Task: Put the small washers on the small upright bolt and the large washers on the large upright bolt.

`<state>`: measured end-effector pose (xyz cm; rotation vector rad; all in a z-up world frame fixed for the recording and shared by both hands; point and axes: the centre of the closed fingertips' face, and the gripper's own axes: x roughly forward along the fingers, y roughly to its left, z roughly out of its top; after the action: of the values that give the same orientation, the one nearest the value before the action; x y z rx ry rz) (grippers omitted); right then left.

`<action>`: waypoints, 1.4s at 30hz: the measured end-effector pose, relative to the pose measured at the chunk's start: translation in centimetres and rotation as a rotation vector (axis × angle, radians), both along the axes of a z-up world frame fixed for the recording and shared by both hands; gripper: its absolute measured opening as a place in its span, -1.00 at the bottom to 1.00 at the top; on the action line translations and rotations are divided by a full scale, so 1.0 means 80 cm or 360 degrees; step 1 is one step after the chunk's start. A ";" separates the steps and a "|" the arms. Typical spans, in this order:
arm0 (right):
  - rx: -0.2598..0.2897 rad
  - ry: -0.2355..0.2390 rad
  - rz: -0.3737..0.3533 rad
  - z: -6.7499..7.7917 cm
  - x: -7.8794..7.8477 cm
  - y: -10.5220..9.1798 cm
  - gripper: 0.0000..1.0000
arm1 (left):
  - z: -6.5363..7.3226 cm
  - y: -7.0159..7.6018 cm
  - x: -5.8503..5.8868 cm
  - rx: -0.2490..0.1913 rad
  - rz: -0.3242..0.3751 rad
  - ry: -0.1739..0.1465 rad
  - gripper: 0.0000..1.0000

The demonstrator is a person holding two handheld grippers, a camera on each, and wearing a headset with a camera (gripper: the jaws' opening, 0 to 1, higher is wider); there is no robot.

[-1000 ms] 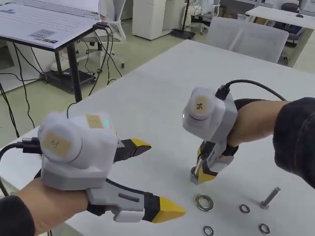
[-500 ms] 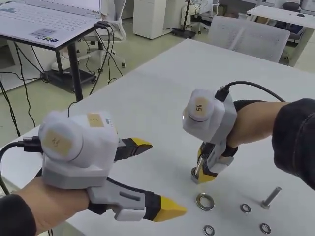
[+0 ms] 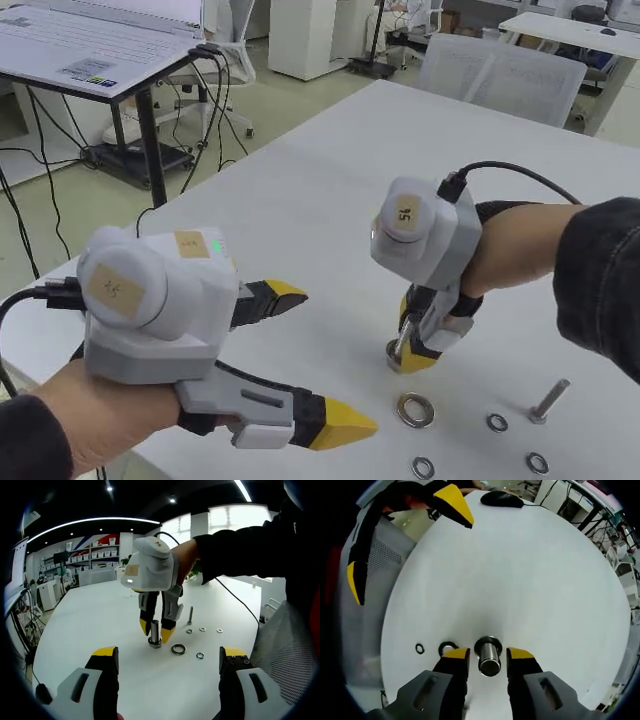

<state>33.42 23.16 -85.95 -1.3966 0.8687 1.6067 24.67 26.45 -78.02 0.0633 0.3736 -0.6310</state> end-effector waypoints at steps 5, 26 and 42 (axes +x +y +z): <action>0.0018 -0.0006 -0.0014 0.006 0.004 -0.002 -0.34 | -0.001 -0.001 0.000 0.0002 -0.0004 0.0003 0.65; 0.0048 -0.0037 -0.0109 0.021 0.020 -0.032 -0.31 | 0.000 -0.002 0.003 0.0006 -0.0007 0.0000 0.65; 0.0030 -0.0020 -0.0143 0.020 0.014 -0.056 -0.32 | 0.000 -0.003 0.008 0.0023 -0.0012 0.0008 0.65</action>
<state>34.51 18.71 -84.38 -1.3347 0.8945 1.5328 25.35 26.22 -78.04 0.0771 0.3828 -0.6360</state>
